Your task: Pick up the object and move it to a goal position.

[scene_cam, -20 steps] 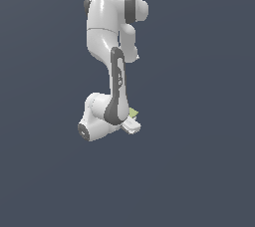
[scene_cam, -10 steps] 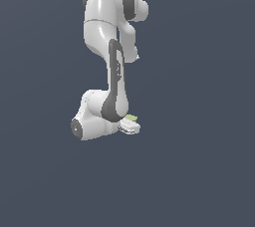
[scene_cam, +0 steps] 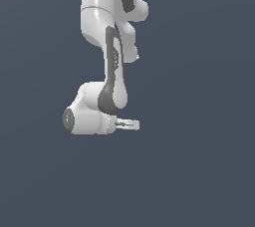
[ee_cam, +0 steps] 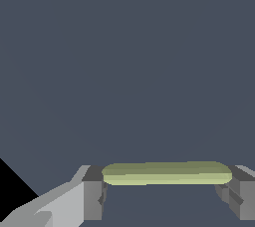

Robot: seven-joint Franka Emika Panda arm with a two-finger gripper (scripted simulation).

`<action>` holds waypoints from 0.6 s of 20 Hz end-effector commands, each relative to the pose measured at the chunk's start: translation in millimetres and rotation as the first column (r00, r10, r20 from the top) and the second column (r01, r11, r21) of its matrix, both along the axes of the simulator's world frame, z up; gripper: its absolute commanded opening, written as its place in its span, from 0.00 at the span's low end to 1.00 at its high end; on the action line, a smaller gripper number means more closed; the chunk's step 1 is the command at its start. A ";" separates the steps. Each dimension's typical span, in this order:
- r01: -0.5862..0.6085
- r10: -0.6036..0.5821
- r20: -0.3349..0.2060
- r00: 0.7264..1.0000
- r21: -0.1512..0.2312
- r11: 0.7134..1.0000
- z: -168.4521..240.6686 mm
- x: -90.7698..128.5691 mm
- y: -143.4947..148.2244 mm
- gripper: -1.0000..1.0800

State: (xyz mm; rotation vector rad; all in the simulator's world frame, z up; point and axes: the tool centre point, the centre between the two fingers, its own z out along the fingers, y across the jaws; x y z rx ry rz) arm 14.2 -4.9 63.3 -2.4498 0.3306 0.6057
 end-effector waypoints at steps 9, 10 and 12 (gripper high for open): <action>-0.116 0.095 0.292 0.952 0.055 0.992 38.2 25.2 -6.2 0.00; -0.127 0.102 0.318 0.943 0.059 0.990 41.9 26.9 -6.8 0.00; -0.148 0.115 0.365 0.924 0.065 0.987 49.1 29.7 -7.8 0.00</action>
